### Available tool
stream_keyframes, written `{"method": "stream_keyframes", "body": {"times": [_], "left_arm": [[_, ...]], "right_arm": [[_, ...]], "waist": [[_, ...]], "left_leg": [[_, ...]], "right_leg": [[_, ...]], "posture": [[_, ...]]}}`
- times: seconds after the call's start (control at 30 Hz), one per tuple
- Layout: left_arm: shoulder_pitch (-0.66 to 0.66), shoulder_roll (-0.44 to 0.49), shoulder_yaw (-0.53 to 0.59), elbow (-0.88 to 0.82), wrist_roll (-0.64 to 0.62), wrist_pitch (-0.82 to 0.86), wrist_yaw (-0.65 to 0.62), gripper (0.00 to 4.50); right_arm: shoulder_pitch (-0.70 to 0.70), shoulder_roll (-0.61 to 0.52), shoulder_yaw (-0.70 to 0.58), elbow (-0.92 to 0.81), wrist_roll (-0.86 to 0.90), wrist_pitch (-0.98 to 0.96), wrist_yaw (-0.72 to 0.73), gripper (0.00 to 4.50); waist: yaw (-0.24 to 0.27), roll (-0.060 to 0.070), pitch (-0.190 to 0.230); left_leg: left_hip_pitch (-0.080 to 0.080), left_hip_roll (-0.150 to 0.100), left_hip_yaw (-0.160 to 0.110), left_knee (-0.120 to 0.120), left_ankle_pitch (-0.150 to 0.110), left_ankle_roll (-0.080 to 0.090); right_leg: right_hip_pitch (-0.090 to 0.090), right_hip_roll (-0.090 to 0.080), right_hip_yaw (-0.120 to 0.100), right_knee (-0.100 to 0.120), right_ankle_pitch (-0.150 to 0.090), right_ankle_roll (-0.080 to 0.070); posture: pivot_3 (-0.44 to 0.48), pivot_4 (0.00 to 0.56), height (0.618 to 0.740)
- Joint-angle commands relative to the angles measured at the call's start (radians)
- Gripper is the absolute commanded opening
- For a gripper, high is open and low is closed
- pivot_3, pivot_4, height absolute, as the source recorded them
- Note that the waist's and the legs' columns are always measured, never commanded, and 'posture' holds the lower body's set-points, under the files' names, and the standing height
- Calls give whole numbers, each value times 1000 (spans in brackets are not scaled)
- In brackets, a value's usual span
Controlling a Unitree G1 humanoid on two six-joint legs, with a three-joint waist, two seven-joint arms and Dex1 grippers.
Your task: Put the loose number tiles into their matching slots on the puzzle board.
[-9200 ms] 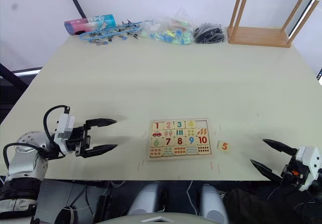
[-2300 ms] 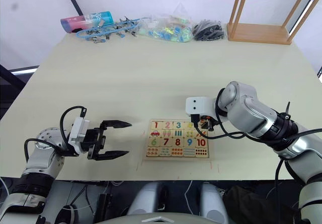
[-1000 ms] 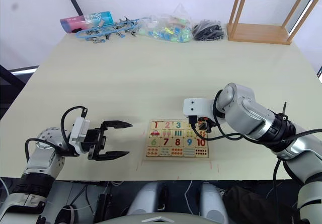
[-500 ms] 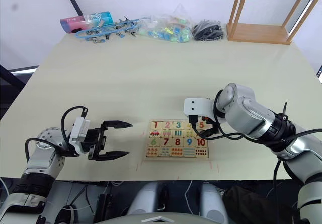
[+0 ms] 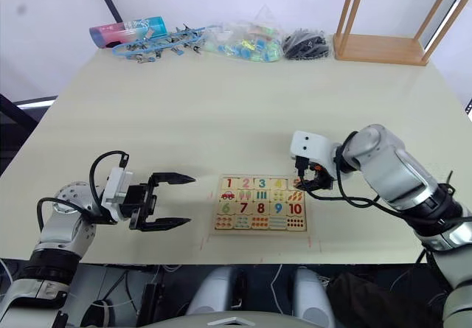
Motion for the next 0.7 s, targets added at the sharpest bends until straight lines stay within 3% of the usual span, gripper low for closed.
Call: {"method": "stream_keyframes", "body": {"times": [0.03, 0.07, 0.13, 0.4, 0.7], "left_arm": [[-14, 13, 3, -12, -7, 0, -29, 4500], [-15, 13, 2, -12, -7, 0, -29, 4500], [-18, 15, 1, -8, -8, -1, -29, 4500], [-38, 17, -17, 11, -12, -6, -29, 4500], [-52, 24, -33, 25, -17, -15, -29, 4500]], "right_arm": [[48, -4, -103, -40, 39, -61, -39, 1296], [67, -5, -120, -42, 44, -78, -48, 710], [111, 15, -171, -48, 74, -113, -72, 31], [302, 114, -319, -15, 173, -328, -121, 31], [423, 174, -329, 120, 172, -578, -131, 31]], "waist": [[0, 0, 0], [0, 0, 0], [0, 0, 0], [4, -1, 0], [3, 0, 0]], "left_leg": [[0, 0, 0, 0, 0, 0], [0, 0, 0, 0, 0, 0], [0, 0, 0, 0, 0, 0], [0, -1, 0, 0, 0, 0], [1, -1, 0, 0, 0, 0]], "right_leg": [[0, 0, 0, 0, 0, 0], [0, 0, 0, 0, 0, 0], [0, 0, 0, 0, 0, 0], [1, 0, 0, 0, 0, 0], [1, 1, 0, 0, 0, 0]], "posture": [[0, 150, 737], [0, 150, 737], [0, 150, 737], [0, 150, 737], [0, 150, 737]]}}
